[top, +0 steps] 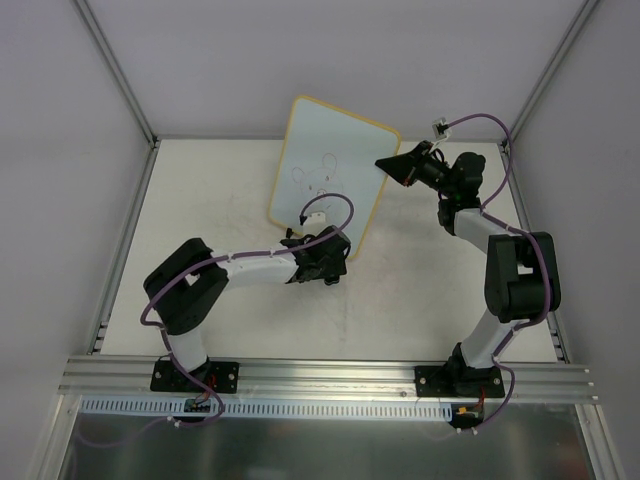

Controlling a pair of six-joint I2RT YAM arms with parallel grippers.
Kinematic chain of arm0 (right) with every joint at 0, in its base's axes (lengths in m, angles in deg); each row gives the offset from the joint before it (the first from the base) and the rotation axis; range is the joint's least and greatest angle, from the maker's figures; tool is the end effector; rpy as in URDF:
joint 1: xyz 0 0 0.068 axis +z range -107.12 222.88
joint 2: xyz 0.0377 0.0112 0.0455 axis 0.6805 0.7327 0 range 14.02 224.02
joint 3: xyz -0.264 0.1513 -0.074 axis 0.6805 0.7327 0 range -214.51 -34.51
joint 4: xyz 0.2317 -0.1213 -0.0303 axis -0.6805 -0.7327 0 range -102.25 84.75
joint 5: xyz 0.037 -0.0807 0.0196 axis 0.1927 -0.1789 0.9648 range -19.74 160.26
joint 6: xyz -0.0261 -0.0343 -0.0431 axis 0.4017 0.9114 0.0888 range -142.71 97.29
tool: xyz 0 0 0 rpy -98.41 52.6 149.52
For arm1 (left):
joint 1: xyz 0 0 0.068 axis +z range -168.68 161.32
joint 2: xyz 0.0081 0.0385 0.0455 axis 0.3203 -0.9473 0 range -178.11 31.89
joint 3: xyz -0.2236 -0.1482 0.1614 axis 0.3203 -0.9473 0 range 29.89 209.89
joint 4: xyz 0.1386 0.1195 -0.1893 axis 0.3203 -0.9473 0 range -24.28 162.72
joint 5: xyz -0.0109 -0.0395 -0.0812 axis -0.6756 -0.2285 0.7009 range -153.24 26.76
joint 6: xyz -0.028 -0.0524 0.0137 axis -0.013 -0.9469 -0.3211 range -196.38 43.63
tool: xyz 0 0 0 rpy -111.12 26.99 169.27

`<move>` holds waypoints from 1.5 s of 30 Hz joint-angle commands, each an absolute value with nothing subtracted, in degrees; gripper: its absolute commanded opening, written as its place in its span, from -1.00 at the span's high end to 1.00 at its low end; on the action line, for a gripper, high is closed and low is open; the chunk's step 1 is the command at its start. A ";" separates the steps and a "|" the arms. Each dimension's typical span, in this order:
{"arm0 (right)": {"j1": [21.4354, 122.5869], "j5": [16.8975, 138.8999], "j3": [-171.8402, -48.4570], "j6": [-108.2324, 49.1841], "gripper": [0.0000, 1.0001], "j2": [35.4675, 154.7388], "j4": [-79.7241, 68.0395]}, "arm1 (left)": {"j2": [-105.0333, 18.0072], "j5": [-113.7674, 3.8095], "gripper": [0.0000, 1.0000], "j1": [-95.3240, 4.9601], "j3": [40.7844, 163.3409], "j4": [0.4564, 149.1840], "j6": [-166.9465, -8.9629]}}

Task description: Erase the whiteboard

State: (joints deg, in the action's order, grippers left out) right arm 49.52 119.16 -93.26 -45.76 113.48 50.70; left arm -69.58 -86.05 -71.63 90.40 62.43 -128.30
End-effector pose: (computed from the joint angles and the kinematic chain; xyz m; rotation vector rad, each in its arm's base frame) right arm 0.3902 0.0799 0.3265 -0.5638 1.3576 0.9787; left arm 0.2426 -0.2920 0.2057 -0.1488 2.4013 -0.3737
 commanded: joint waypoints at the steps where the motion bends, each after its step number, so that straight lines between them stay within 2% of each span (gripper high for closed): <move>1: 50.09 118.33 -92.96 -42.31 1.00 112.37 50.12 | -71.38 -86.27 -0.42 -72.30 92.47 61.03 -129.37; 6: 50.09 118.60 -93.14 -42.31 1.00 112.55 50.21 | -71.46 -86.88 -0.40 -72.30 92.47 61.03 -129.46; 11: 50.09 118.60 -93.14 -42.40 1.00 112.64 50.21 | -71.64 -87.40 -0.17 -72.38 92.03 61.03 -129.46; 15: 50.09 118.77 -93.14 -42.31 1.00 112.72 50.21 | -70.41 -88.20 -0.15 -72.38 91.33 61.03 -128.94; 17: 50.09 118.77 -93.23 -42.31 1.00 112.72 50.13 | -69.89 -88.29 -0.07 -72.47 91.15 61.11 -128.58; 20: 50.09 118.86 -93.23 -42.31 1.00 112.81 50.21 | -69.80 -88.38 0.45 -72.56 91.33 61.03 -128.32; 21: 50.18 118.86 -93.23 -42.31 1.00 112.81 50.13 | -69.88 -88.29 0.52 -72.56 91.33 61.11 -128.32; 28: 50.09 118.95 -93.23 -42.40 1.00 112.90 50.12 | -69.62 -88.38 0.53 -72.73 91.24 61.11 -127.53; 29: 50.09 118.95 -93.23 -42.40 1.00 112.90 50.04 | -69.53 -88.55 0.86 -72.74 91.15 61.11 -127.35; 30: 50.09 118.95 -93.23 -42.31 1.00 112.90 50.12 | -69.18 -88.55 0.98 -72.74 91.07 61.11 -126.83; 36: 50.18 118.95 -93.31 -42.40 1.00 112.99 50.04 | -63.83 -91.53 1.00 -72.74 88.70 61.11 -123.15; 45: 50.35 118.86 -93.31 -42.31 1.00 113.08 50.04 | -46.43 -90.94 1.00 -68.79 84.48 65.65 -112.88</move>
State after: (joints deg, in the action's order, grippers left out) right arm 49.58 119.16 -93.26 -45.67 113.48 50.67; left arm -51.68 -90.55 -71.08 86.12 61.73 -119.53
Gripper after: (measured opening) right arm 0.094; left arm 0.300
